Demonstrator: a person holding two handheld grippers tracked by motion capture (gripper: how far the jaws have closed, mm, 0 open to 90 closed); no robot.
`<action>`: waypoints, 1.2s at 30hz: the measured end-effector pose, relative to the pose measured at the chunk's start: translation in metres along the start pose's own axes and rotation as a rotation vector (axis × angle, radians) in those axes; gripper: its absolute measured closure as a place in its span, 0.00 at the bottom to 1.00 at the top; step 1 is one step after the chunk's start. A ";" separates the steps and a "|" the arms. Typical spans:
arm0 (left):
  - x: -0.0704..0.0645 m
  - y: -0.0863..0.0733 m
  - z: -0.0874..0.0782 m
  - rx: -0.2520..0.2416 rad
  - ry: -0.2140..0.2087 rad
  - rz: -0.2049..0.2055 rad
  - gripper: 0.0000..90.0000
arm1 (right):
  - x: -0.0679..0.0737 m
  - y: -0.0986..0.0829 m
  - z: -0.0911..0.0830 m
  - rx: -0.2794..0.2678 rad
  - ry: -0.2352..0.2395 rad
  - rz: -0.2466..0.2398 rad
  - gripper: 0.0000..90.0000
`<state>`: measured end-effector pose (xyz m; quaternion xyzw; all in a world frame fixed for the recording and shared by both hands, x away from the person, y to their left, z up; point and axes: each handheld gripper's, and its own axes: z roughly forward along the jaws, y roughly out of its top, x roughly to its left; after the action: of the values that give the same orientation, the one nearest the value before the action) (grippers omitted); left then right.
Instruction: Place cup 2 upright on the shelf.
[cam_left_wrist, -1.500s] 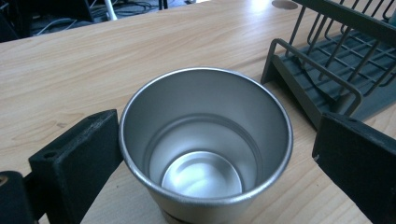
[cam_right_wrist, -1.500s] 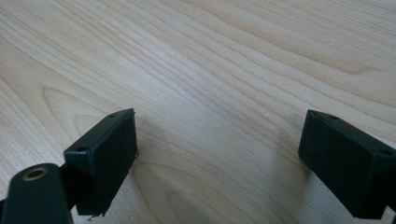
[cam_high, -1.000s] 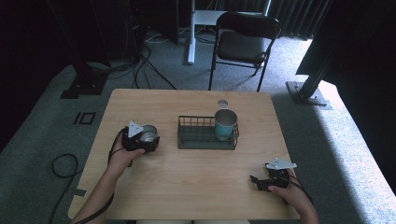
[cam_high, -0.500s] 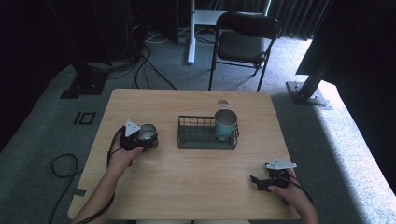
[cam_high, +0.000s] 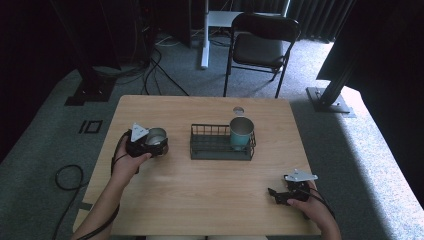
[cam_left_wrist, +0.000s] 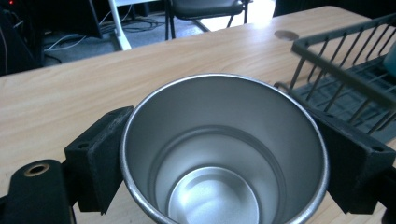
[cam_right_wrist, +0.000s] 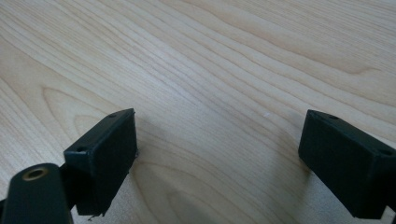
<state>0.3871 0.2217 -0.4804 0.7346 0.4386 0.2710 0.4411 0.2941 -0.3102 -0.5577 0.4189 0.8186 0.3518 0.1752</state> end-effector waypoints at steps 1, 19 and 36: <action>-0.001 0.003 -0.001 -0.005 -0.001 0.003 0.15 | 0.000 0.000 0.000 0.000 0.000 0.000 0.12; -0.021 0.054 -0.009 -0.081 -0.069 0.051 0.15 | 0.000 0.000 0.000 0.000 0.000 0.000 0.12; -0.047 0.085 -0.001 -0.109 -0.147 0.088 0.15 | 0.000 0.000 0.000 0.000 0.000 0.000 0.12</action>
<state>0.3987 0.1612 -0.4048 0.7460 0.3571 0.2591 0.4989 0.2941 -0.3102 -0.5577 0.4188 0.8186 0.3518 0.1752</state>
